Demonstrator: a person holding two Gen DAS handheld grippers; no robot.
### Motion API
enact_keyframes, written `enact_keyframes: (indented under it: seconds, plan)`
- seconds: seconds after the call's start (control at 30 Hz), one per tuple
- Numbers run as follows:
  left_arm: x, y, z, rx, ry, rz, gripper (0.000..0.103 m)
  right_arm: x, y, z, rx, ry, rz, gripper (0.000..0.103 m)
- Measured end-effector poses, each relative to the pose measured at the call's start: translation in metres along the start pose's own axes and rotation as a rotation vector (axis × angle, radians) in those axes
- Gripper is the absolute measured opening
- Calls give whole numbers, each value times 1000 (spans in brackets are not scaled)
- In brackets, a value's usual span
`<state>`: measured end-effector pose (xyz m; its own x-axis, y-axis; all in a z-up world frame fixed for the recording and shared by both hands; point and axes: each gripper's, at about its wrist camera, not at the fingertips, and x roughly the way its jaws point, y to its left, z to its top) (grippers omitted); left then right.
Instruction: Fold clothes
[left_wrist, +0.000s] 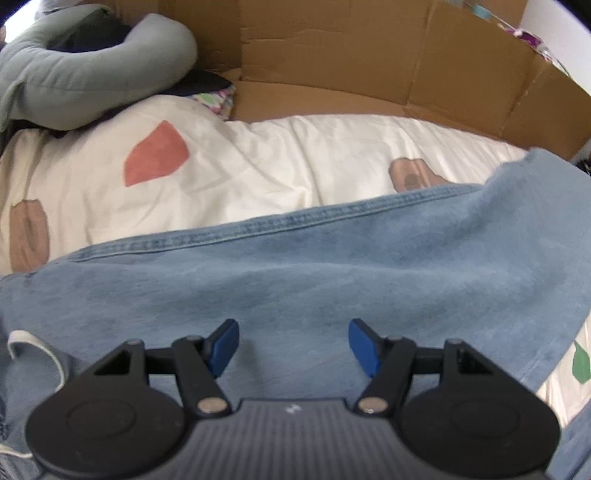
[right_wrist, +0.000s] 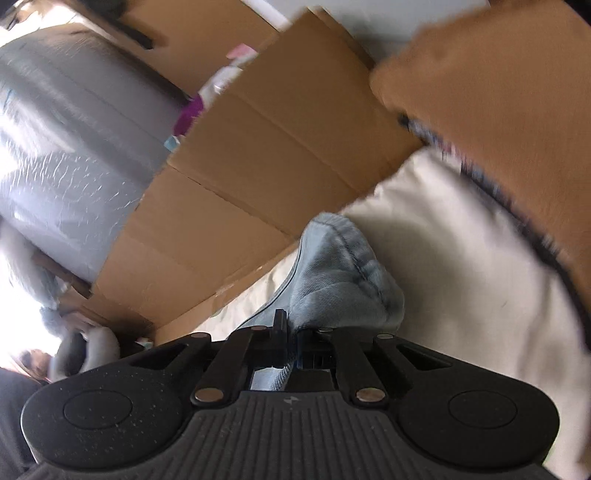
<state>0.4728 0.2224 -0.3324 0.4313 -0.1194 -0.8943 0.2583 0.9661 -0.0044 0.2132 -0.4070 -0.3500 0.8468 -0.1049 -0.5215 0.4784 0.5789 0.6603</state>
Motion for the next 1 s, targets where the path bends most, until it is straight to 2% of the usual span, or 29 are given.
enact_keyframes:
  seconds: [0.1, 0.23, 0.33, 0.47, 0.57, 0.67, 0.73, 0.83, 0.93, 1.0]
  plan:
    - [-4, 6, -1, -21, -14, 12, 68, -12, 7, -3, -82, -10, -58, 3]
    - [-7, 15, -6, -36, -37, 38, 69, -16, -2, -13, -125, 39, -159, 4]
    - [-11, 31, -12, -55, -53, 66, 69, -22, -12, -15, -123, 51, -192, 7]
    - [-17, 59, -18, -89, -71, 118, 69, -33, -14, -5, -149, 10, -222, 8]
    - [-22, 79, -17, -91, -87, 162, 68, -44, -10, 1, -196, -14, -277, 12]
    - [-28, 95, -9, -58, -113, 186, 68, -58, -6, 8, -250, -26, -321, 15]
    - [-30, 102, -2, -24, -126, 196, 68, -63, -3, 14, -278, -16, -336, 24]
    - [-26, 106, 10, 36, -128, 195, 68, -65, 2, 26, -328, 18, -348, 25]
    - [-16, 104, 21, 99, -96, 180, 68, -60, 15, 39, -395, 44, -345, 26]
    - [-5, 103, 29, 125, -58, 166, 67, -56, 24, 48, -432, 59, -339, 34]
